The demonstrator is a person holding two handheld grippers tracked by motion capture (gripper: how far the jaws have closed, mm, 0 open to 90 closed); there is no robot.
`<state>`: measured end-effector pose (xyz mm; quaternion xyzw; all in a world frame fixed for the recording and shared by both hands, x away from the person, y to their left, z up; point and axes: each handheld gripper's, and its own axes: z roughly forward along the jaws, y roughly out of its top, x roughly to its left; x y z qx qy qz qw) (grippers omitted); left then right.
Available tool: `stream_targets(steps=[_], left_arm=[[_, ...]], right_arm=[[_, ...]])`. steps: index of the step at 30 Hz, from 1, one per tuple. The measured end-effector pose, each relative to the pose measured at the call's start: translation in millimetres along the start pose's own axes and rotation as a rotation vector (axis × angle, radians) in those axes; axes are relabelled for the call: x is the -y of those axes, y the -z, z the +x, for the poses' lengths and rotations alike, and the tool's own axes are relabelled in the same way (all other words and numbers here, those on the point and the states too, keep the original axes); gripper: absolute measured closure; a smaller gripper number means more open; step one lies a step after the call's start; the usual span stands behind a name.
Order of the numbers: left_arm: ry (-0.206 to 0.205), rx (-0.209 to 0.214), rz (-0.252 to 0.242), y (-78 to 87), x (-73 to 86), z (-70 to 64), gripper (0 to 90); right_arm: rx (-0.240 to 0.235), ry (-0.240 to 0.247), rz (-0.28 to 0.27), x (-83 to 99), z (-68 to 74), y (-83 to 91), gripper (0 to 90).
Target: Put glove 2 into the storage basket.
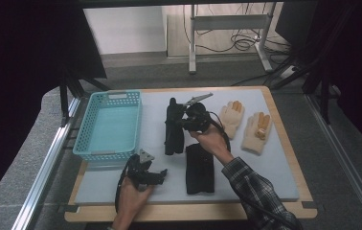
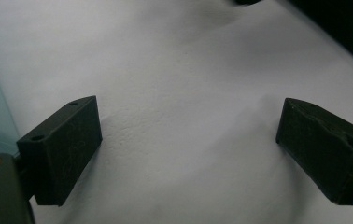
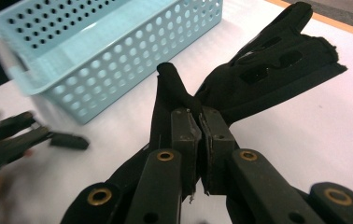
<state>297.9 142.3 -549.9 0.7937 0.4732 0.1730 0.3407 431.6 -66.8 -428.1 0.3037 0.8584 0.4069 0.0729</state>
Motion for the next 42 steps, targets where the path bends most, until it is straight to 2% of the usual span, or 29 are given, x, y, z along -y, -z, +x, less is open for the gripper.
stream_targets(steps=[4, 6, 7, 8, 9, 10, 12, 13, 18, 20, 21, 26, 28, 31, 35, 39, 42], left_arm=[[-0.002, -0.001, 0.002, 0.2, -0.1, 0.1, 7.2], [0.005, 0.0, -0.003, -0.2, 0.0, -0.4, 7.2], [0.003, -0.001, -0.002, -0.1, 0.0, -0.3, 7.2], [0.003, -0.001, -0.001, -0.1, 0.0, -0.2, 7.2], [0.003, -0.001, -0.001, -0.1, 0.0, -0.2, 7.2], [0.005, 0.0, -0.003, -0.2, 0.0, -0.4, 7.2], [0.006, 0.0, -0.003, -0.2, -0.1, -0.4, 7.2], [0.005, 0.001, -0.001, 0.0, -0.1, -0.4, 7.2], [0.006, 0.0, -0.004, -0.2, -0.1, -0.5, 7.2], [0.006, 0.0, -0.004, -0.2, -0.1, -0.5, 7.2], [0.005, -0.001, -0.002, -0.1, -0.1, -0.5, 7.2], [0.004, 0.0, -0.004, -0.2, 0.0, -0.5, 7.2], [0.005, 0.0, -0.003, -0.1, 0.0, -0.5, 7.2], [0.001, -0.001, -0.002, -0.1, 0.0, -0.2, 7.2], [0.006, 0.0, -0.006, -0.3, 0.0, -0.6, 7.2], [0.006, 0.0, -0.003, -0.1, -0.1, -0.5, 7.2], [0.006, 0.0, -0.003, -0.1, -0.1, -0.5, 7.2]], right_arm=[[0.003, -0.003, -0.007, 11.2, 1.0, 35.4, 84.3], [0.006, -0.006, -0.007, 13.9, 0.6, 42.2, 84.2], [0.012, -0.013, -0.008, 22.6, -2.0, 62.2, 84.2], [0.019, -0.013, -0.007, 27.1, -3.3, 71.2, 84.2], [0.019, -0.013, -0.007, 27.1, -3.3, 71.2, 84.2], [0.031, -0.019, -0.007, 37.4, -6.7, 89.0, 84.2], [0.034, -0.023, -0.004, 41.6, -8.3, 95.3, 84.2], [0.058, -0.031, 0.005, 54.6, -13.1, 112.6, 84.2], [0.1, -0.053, 0.04, 86.9, -23.0, 139.9, 84.2], [0.104, -0.056, 0.048, 91.9, -24.3, 142.6, 84.1], [0.116, -0.073, 0.075, 107.7, -27.4, 147.0, 84.1], [0.124, -0.076, 0.117, 124.5, -27.8, 142.6, 83.9], [0.128, -0.067, 0.142, 129.9, -26.0, 131.8, 83.6], [0.122, -0.067, 0.153, 129.8, -24.0, 124.3, 83.3], [0.11, -0.034, 0.156, 115.8, -10.2, 104.6, 81.9], [0.074, -0.012, 0.148, 99.7, 5.6, 86.5, 78.5], [0.018, 0.008, 0.139, 87.4, 20.7, 65.6, 67.0]])
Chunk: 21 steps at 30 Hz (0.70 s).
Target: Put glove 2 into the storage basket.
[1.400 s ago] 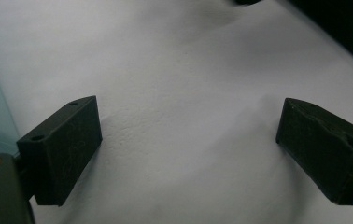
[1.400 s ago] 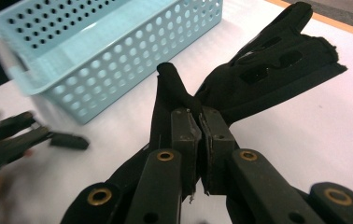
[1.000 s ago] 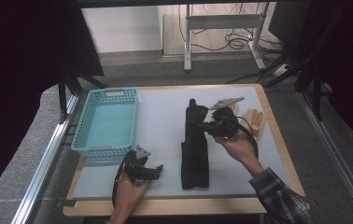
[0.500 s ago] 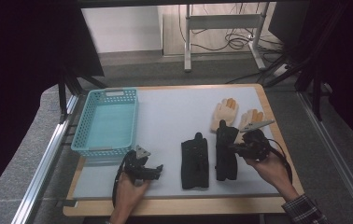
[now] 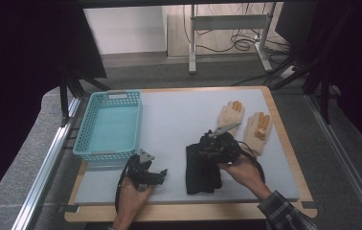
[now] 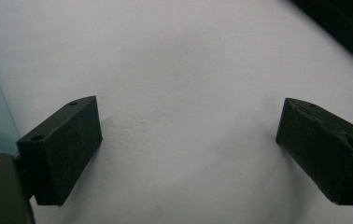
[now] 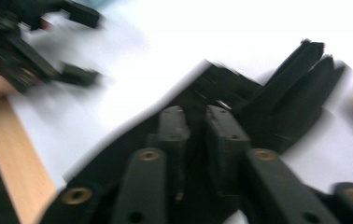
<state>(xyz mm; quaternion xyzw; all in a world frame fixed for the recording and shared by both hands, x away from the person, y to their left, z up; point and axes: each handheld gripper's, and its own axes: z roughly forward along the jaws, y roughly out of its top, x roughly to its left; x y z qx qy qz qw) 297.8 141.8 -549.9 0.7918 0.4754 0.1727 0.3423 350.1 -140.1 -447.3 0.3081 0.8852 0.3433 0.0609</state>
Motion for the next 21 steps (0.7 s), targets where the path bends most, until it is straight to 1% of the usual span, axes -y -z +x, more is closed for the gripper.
stream_targets(steps=[1, 2, 3, 5, 6, 8, 9, 10, 12, 13, 14, 16, 17, 19, 21], left_arm=[[0.0, 0.0, 0.0, 0.0, 0.0, 0.0, 7.2], [-0.001, 0.0, 0.001, 0.1, 0.0, 0.0, 7.2], [0.0, 0.001, 0.001, 0.1, 0.0, 0.0, 7.2], [0.0, 0.0, -0.001, 0.0, 0.1, 0.1, 7.2], [0.0, 0.0, -0.001, 0.0, 0.0, 0.1, 7.2], [0.0, 0.0, -0.001, 0.0, 0.0, 0.1, 7.2], [-0.001, 0.0, -0.001, -0.1, 0.1, 0.0, 7.2], [-0.001, 0.0, -0.001, -0.1, 0.1, 0.0, 7.2], [-0.001, 0.0, -0.001, -0.1, 0.1, 0.0, 7.2], [-0.001, 0.0, -0.001, -0.1, 0.1, 0.0, 7.2], [-0.004, 0.0, 0.002, 0.1, 0.0, 0.2, 7.2], [-0.002, 0.0, 0.002, 0.1, 0.1, 0.0, 7.2], [-0.002, 0.001, 0.003, 0.2, 0.0, 0.0, 7.2], [-0.002, 0.0, 0.004, 0.3, 0.0, 0.1, 7.2], [-0.003, 0.0, 0.004, 0.3, 0.0, 0.1, 7.2]], right_arm=[[0.0, 0.0, 0.0, 0.0, 0.0, 0.0, 67.0], [-0.017, 0.02, -0.013, -10.4, 8.7, -10.3, 61.0], [-0.011, 0.033, -0.02, -13.9, 10.6, -12.2, 60.4], [0.002, 0.046, -0.026, -17.2, 9.5, -12.6, 59.9], [0.02, 0.052, -0.027, -16.8, 5.9, -11.2, 59.9], [0.054, 0.061, -0.023, -11.2, -3.1, -7.7, 60.0], [0.066, 0.055, -0.019, -6.7, -8.8, -5.9, 60.2], [0.069, 0.041, -0.019, -1.5, -14.6, -4.5, 60.5], [0.069, 0.027, -0.023, 8.0, -23.7, -3.8, 60.5], [0.068, 0.027, -0.028, 14.4, -28.5, -5.0, 59.8], [0.067, 0.029, -0.033, 17.9, -30.7, -6.6, 57.7], [0.046, 0.03, -0.047, 26.0, -35.4, -15.2, 50.6], [0.041, 0.034, -0.047, 27.9, -36.2, -19.2, 49.0], [0.029, 0.04, -0.044, 32.3, -35.9, -31.2, 49.8], [0.015, 0.033, -0.03, 36.0, -33.6, -42.7, 62.4]])
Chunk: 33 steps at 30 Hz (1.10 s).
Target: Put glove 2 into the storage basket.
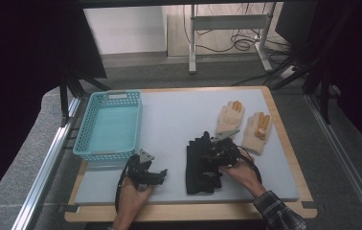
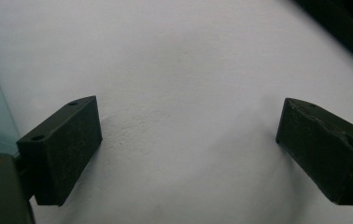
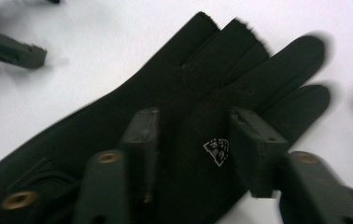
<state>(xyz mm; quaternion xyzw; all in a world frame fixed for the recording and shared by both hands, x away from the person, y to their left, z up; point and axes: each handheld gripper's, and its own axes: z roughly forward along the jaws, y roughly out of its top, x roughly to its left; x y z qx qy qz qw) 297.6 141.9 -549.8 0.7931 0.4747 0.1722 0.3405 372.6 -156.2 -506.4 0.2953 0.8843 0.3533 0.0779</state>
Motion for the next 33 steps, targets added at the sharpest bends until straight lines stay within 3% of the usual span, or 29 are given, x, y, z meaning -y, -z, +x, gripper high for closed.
stream_targets(steps=[3, 5, 8, 15, 24, 33], left_arm=[[-0.001, 0.0, 0.0, 0.0, 0.0, 0.0, 7.2], [0.0, -0.001, -0.001, -0.1, 0.0, -0.1, 7.2], [-0.002, 0.0, -0.002, -0.2, 0.0, 0.1, 7.2], [0.002, -0.001, -0.006, -0.4, 0.1, -0.1, 7.2], [0.001, 0.001, -0.003, -0.2, 0.0, 0.0, 7.2], [0.004, 0.0, -0.001, -0.1, 0.0, -0.2, 7.2]], right_arm=[[0.0, -0.023, -0.019, 4.7, 4.5, -7.5, 84.0], [0.01, -0.032, -0.013, 4.2, 6.3, -7.2, 87.1], [0.045, -0.004, -0.011, -0.5, 12.8, 1.1, 88.1], [0.053, 0.018, -0.045, -17.2, 27.5, 27.2, 88.6], [0.023, -0.074, -0.095, -35.3, 46.4, 43.9, 88.6], [0.048, -0.126, -0.126, -44.6, 60.7, 41.8, 88.6]])
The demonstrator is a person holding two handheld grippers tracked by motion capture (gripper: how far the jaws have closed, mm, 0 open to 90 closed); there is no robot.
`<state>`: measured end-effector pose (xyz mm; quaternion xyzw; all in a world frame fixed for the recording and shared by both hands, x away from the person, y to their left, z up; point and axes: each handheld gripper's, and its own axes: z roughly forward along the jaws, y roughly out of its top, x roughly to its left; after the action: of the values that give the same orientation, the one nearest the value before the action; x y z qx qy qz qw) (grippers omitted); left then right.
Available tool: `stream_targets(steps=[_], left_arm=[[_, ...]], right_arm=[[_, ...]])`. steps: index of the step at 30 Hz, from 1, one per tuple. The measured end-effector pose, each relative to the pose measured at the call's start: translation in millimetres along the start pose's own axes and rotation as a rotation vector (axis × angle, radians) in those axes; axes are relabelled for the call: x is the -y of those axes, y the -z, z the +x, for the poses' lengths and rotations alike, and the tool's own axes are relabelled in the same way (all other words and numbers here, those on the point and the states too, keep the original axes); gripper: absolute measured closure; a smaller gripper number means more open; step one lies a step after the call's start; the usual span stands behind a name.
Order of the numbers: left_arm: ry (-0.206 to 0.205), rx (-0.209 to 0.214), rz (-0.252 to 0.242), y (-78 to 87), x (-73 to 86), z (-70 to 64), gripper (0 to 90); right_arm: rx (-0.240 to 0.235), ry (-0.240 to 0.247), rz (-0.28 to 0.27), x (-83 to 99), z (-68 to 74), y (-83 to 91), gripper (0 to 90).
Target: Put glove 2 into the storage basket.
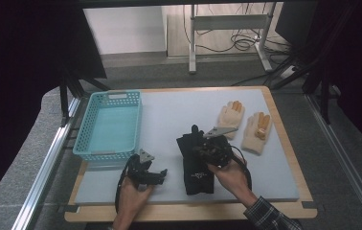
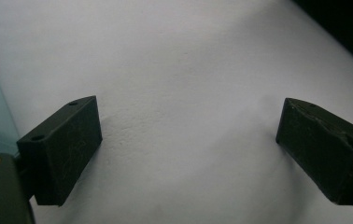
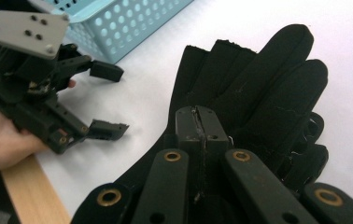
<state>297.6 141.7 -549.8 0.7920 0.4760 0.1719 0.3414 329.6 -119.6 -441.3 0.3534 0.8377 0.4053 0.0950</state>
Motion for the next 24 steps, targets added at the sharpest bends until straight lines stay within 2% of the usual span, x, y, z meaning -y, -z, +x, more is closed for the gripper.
stream_targets(steps=[1, 4, 9, 12, 14, 18, 21, 22, 23, 24], left_arm=[[-0.004, 0.0, 0.0, 0.0, -0.1, 0.3, 7.2], [0.001, -0.001, -0.002, -0.1, 0.1, 0.0, 7.2], [-0.004, -0.002, -0.002, -0.1, 0.0, 0.2, 7.2], [-0.002, -0.002, -0.002, -0.2, 0.0, 0.1, 7.2], [-0.004, 0.0, 0.0, 0.0, 0.1, 0.2, 7.2], [-0.003, 0.0, -0.001, -0.1, 0.1, 0.2, 7.2], [-0.003, 0.0, -0.001, -0.1, 0.1, 0.2, 7.2], [-0.003, 0.0, -0.001, -0.1, 0.1, 0.2, 7.2], [-0.004, -0.001, 0.0, -0.1, 0.1, 0.2, 7.2], [-0.004, -0.001, 0.0, -0.1, 0.1, 0.2, 7.2]], right_arm=[[0.023, -0.024, 0.005, 4.1, 0.3, -4.9, 88.5], [0.053, -0.061, 0.023, 13.5, -4.0, -10.6, 88.6], [0.09, -0.101, 0.025, 24.1, -13.9, -9.6, 88.5], [0.104, -0.096, 0.027, 27.7, -16.3, -11.2, 87.9], [0.081, -0.091, 0.038, 31.7, -17.7, -18.5, 86.6], [0.068, -0.072, 0.075, 39.4, -22.8, -34.4, 73.0], [0.065, -0.062, 0.059, 39.8, -27.2, -29.4, 64.1], [0.065, -0.062, 0.059, 39.8, -27.2, -29.4, 64.1], [0.046, -0.055, 0.062, 38.3, -27.2, -26.5, 53.9], [0.046, -0.055, 0.062, 38.3, -27.2, -26.5, 53.9]])
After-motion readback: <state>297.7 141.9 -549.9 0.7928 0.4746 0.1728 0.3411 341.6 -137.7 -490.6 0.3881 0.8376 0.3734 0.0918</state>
